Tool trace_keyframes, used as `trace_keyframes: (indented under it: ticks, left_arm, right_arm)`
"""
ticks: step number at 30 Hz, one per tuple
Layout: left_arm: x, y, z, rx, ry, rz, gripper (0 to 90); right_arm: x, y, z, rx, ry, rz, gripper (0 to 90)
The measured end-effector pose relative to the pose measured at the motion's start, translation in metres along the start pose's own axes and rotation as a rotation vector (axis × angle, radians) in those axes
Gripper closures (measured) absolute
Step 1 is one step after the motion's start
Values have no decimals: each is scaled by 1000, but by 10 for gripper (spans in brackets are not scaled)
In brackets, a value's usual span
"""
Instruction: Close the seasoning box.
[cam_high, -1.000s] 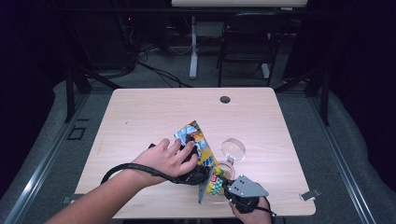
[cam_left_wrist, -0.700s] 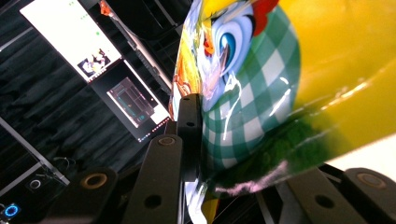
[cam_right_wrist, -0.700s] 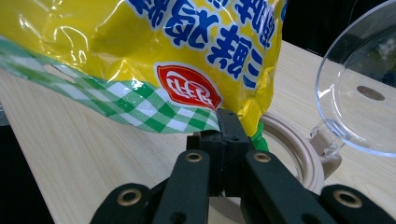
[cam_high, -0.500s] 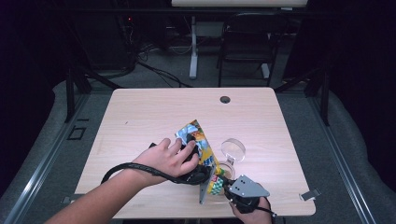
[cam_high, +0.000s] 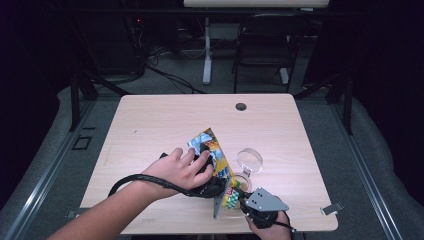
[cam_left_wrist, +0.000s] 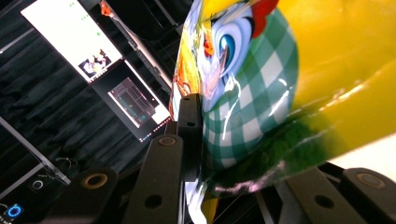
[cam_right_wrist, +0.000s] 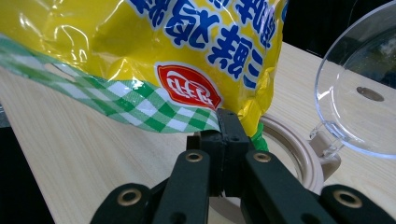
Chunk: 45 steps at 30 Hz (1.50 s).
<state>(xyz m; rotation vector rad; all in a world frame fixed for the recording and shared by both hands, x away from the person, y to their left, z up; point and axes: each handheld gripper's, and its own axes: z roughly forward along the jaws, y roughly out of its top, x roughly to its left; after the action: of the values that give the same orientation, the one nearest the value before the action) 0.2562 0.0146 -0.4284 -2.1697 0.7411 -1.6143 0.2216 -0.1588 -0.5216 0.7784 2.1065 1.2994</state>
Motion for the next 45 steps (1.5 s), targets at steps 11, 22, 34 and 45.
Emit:
trace_keyframes:
  ticks: [11,22,34,45]
  left_arm:
    - [0,0,0,-2,2,1,773]
    - [0,0,0,-2,2,3,774]
    - [0,0,0,-4,0,5,775]
    - [1,0,-1,-2,-6,8,776]
  right_arm:
    - [0,0,0,-2,-3,0,898]
    - [0,0,0,0,-4,-2,898]
    - [0,0,0,3,-5,-3,898]
    - [0,0,0,0,-2,0,898]
